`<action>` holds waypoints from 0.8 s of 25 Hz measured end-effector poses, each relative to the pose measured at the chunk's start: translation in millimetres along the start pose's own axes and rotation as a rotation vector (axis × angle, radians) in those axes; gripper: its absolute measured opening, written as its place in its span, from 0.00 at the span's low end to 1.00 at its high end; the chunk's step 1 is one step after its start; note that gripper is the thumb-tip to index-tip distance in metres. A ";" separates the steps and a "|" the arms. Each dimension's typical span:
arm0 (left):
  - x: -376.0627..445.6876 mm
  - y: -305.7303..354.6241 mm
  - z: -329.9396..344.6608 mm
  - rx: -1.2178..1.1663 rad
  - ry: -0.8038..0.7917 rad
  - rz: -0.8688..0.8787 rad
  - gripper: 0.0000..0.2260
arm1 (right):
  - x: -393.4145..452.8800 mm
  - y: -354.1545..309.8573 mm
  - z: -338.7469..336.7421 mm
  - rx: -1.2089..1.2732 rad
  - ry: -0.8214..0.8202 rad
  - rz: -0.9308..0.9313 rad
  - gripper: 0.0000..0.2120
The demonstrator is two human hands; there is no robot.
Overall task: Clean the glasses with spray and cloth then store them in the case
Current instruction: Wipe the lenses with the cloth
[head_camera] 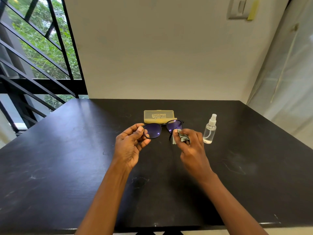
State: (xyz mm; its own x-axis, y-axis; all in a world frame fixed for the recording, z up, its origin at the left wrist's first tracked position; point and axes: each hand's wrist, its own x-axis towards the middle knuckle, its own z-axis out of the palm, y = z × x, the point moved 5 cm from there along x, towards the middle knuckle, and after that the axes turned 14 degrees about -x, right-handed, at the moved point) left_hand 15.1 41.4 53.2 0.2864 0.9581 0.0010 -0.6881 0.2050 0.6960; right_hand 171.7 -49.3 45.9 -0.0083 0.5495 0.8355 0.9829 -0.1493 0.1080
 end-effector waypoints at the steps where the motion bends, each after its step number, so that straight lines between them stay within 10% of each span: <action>1: -0.3 0.1 -0.4 0.003 -0.002 -0.002 0.06 | -1.5 5.3 0.7 0.005 -0.001 0.022 0.27; 20: 1.5 1.6 0.4 0.003 0.004 0.006 0.07 | 6.5 13.1 -1.0 0.067 -0.002 0.028 0.26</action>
State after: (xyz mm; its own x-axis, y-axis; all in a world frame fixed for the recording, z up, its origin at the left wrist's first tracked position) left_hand 14.7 43.1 54.6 0.2791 0.9603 0.0023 -0.6880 0.1983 0.6981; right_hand 184.3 -48.5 53.3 0.0200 0.5476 0.8365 0.9928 -0.1097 0.0481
